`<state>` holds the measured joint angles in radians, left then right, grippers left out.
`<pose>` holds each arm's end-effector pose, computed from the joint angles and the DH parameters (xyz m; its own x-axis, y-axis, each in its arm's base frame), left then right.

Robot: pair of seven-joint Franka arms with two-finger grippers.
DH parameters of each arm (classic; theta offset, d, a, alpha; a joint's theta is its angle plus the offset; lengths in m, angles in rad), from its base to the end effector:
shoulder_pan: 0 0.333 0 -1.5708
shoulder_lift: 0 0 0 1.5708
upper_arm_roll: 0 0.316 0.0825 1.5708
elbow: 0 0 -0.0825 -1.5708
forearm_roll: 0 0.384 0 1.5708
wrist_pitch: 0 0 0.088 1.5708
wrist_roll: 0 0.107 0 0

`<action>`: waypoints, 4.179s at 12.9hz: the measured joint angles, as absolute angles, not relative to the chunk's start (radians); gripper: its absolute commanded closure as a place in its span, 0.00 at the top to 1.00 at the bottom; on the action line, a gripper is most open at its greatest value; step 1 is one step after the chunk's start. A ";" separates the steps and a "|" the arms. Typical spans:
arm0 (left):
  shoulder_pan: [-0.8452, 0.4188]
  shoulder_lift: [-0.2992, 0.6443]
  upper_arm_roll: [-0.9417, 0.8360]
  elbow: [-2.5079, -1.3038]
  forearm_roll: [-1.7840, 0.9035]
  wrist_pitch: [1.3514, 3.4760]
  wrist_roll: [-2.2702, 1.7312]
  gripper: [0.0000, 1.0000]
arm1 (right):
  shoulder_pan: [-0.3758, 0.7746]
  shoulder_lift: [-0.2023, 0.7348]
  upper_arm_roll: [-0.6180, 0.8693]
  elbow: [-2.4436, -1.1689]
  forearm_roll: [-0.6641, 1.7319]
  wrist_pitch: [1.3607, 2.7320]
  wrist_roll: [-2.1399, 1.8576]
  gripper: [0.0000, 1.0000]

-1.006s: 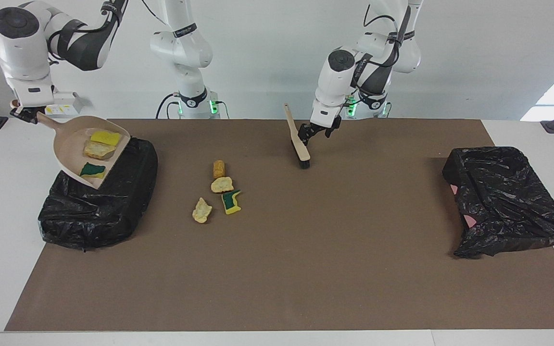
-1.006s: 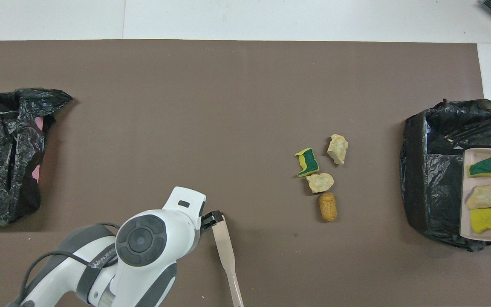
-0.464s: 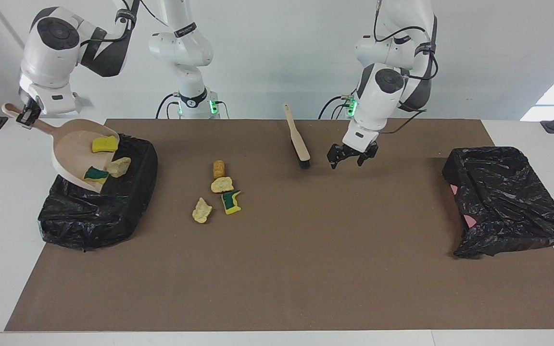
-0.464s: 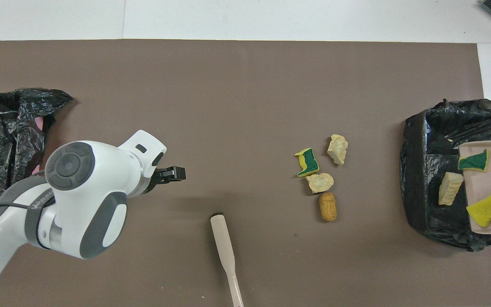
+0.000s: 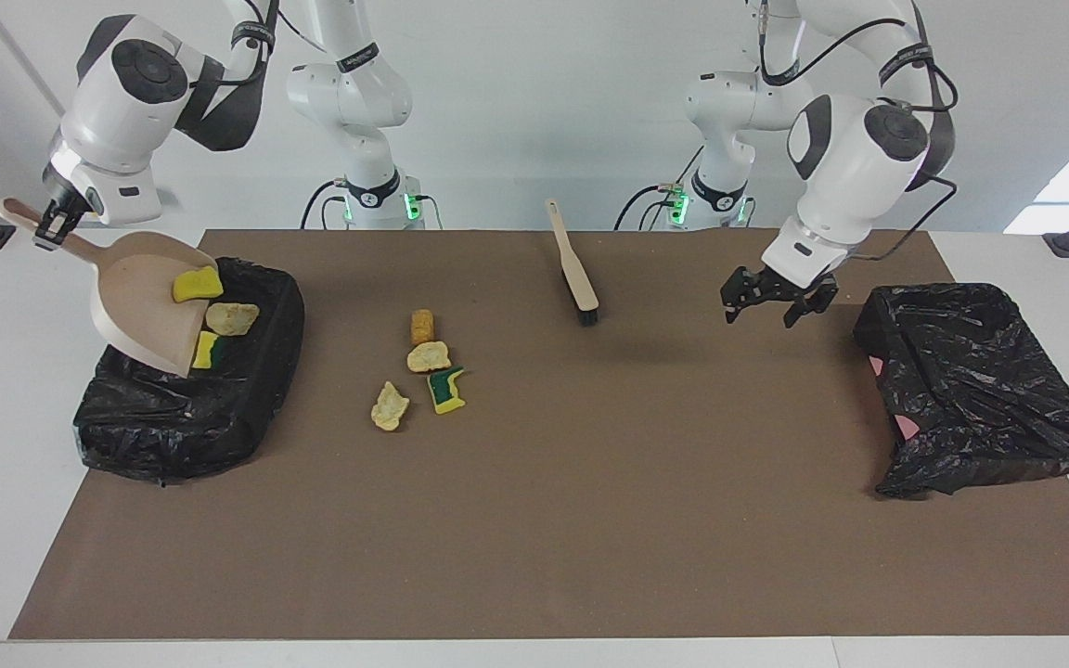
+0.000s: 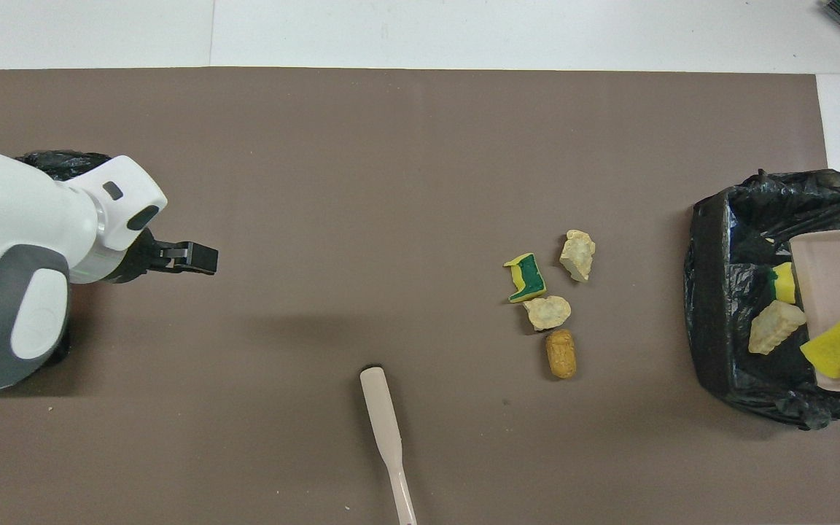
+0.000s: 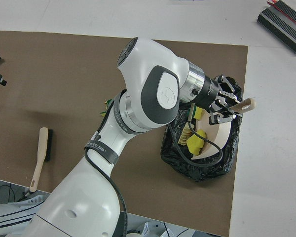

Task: Sweep and dump trash in bin
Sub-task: 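Tip the dustpan over the bag with the right gripper while the left gripper withdraws, then bring the empty dustpan back to the table center with the right gripper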

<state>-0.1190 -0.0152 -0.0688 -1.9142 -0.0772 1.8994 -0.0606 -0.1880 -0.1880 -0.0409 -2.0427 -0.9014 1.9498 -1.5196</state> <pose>0.5450 -0.1095 0.4977 0.9947 -0.1023 -0.0049 -0.1017 -0.9922 0.0718 0.4929 -0.1700 0.5562 -0.0213 0.6623 -0.7490 0.9995 0.0328 0.0006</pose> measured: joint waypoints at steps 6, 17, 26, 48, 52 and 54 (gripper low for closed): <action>-0.019 0.005 -0.069 -1.677 -0.053 1.623 0.028 1.00 | -0.074 -0.188 -0.038 -2.020 -0.991 1.899 -1.500 0.00; -0.018 0.042 -0.073 -1.630 -0.052 1.609 0.028 1.00 | -0.023 -0.187 0.037 -1.955 -1.100 1.833 -1.473 0.00; -0.018 0.042 -0.073 -1.630 -0.052 1.609 0.028 1.00 | -0.002 -0.162 0.184 -1.903 -0.549 1.721 -0.824 0.00; -0.018 0.042 -0.073 -1.630 -0.052 1.609 0.028 1.00 | 0.441 0.671 0.203 -1.335 -0.065 2.184 0.709 0.23; -0.021 0.042 -0.083 -1.630 -0.052 1.611 0.028 1.00 | 0.455 0.675 0.203 -1.386 -0.065 2.220 0.709 1.00; -0.021 0.043 -0.084 -1.629 -0.052 1.641 0.028 1.00 | 0.456 0.666 0.203 -1.388 -0.066 2.215 0.709 1.00</action>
